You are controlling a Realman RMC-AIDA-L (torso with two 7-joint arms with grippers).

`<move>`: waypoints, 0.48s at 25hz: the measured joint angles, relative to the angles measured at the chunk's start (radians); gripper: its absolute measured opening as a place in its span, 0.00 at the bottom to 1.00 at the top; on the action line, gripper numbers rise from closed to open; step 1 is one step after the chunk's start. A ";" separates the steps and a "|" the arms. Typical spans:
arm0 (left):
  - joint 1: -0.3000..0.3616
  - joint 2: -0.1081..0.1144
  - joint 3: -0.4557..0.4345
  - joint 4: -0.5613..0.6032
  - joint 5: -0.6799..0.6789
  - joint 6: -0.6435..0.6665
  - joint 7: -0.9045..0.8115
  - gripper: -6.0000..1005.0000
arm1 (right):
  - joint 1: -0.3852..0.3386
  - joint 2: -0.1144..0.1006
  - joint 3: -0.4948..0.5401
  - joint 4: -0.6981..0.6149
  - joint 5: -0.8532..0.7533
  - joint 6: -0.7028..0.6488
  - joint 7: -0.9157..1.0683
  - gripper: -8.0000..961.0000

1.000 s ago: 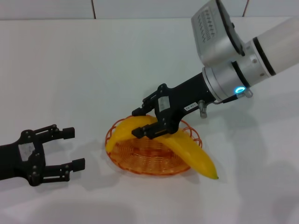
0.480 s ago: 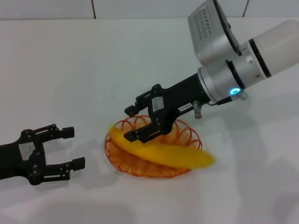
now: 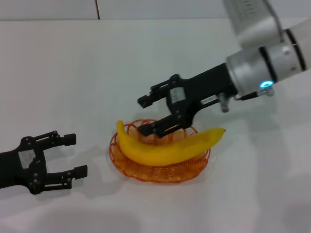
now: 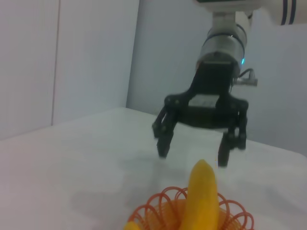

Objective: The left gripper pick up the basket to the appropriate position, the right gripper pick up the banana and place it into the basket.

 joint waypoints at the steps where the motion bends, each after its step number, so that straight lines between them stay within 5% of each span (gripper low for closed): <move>1: 0.000 0.000 0.000 0.000 0.000 0.000 0.000 0.88 | -0.017 -0.004 0.016 -0.019 -0.001 -0.017 -0.002 0.77; 12: -0.002 0.001 0.000 0.000 0.000 0.000 0.000 0.88 | -0.239 -0.095 0.141 -0.087 -0.007 -0.192 -0.220 0.76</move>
